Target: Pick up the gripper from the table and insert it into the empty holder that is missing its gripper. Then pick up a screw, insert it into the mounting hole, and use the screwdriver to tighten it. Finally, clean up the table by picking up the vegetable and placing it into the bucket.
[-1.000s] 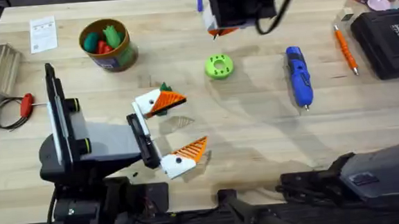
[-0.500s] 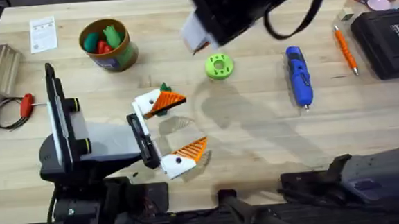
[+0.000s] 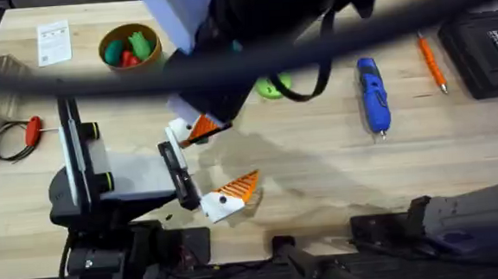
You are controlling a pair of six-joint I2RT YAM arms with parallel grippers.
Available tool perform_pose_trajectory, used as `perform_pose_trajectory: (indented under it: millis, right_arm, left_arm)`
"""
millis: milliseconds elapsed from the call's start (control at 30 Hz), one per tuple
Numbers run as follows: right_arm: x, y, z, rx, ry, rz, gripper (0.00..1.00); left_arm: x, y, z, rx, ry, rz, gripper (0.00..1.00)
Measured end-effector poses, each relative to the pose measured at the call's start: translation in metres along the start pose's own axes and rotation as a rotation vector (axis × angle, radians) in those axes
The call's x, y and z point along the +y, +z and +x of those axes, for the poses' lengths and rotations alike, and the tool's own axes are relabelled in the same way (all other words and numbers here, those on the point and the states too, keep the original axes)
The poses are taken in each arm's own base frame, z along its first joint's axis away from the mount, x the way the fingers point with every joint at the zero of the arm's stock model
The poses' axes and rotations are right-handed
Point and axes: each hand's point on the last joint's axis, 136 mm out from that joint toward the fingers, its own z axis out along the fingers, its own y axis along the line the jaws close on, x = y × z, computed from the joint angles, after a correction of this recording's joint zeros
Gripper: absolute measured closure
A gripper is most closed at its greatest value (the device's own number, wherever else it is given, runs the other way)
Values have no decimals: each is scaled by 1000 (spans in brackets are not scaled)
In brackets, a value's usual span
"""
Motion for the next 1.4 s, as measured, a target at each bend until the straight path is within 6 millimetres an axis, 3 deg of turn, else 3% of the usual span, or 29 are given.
perform_pose_trajectory:
  millis: [300,767,1400]
  right_arm:
    - [18,18,3,40,-125,-27,995]
    - [11,45,8,106,-162,-2,995]
    - [1,47,3,91,-165,55,995]
  left_arm:
    - [0,0,0,0,0,0,15]
    - [0,0,0,0,0,0,16]
    - [0,0,0,0,0,0,15]
